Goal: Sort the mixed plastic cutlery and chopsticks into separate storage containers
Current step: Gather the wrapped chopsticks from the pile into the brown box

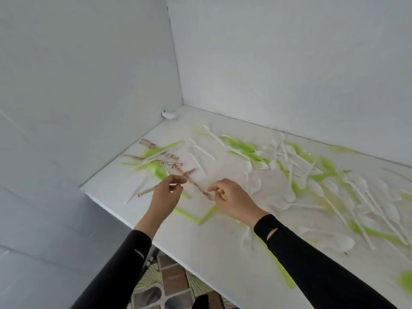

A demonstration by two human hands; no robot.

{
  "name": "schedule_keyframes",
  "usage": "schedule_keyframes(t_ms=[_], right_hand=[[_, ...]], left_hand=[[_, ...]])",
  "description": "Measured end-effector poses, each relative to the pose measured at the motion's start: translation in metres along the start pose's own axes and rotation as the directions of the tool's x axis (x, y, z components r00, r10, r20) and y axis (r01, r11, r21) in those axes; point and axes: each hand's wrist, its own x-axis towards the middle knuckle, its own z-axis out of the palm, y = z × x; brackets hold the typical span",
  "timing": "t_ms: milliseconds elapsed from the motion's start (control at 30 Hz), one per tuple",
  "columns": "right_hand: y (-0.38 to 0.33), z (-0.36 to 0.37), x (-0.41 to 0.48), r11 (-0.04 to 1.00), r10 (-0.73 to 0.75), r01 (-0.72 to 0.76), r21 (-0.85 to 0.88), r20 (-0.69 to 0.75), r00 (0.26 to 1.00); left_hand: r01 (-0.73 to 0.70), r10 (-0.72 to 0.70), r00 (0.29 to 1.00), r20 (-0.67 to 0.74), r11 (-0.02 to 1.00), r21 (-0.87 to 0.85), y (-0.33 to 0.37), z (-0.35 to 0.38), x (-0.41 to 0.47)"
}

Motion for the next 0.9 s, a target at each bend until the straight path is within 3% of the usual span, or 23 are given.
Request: schedule_keyframes(t_ms=[200,333,433,500,567,667,767,900], right_hand=[[-0.019,0.043,0.079,0.969,0.018,0.013,-0.247,0.12,0.993],[-0.021,0.063,0.106,0.919,-0.055,0.115,-0.376,0.165,0.985],[-0.02,0.076,0.124,0.882,-0.067,0.145,-0.448,0.184,0.981],[-0.017,0.083,0.135,0.843,-0.156,0.194,-0.502,0.116,0.981],[-0.008,0.09,0.141,0.772,-0.227,0.229,-0.593,0.08,0.971],[-0.004,0.091,0.147,0.702,-0.289,0.251,-0.666,0.056,0.956],[0.002,0.089,0.15,0.683,-0.317,0.222,-0.696,-0.009,0.948],[0.009,0.081,0.148,0.732,-0.213,0.153,-0.664,-0.01,0.977]], left_hand=[[0.005,0.006,0.98,-0.2,0.999,0.053,-0.027,-0.068,0.08],[-0.058,0.072,0.996,-0.052,0.972,0.227,-0.038,-0.085,0.135],[-0.306,0.218,0.949,0.226,0.806,0.507,-0.046,-0.082,0.173],[-0.508,0.274,0.852,0.446,0.636,0.581,-0.044,-0.072,0.191],[-0.647,0.302,0.757,0.579,0.474,0.598,-0.04,-0.063,0.205],[-0.71,0.246,0.703,0.668,0.298,0.638,-0.042,-0.055,0.225],[-0.727,0.216,0.687,0.694,0.212,0.654,-0.042,-0.058,0.242],[-0.802,0.41,0.575,0.708,0.11,0.587,-0.047,-0.061,0.256]])
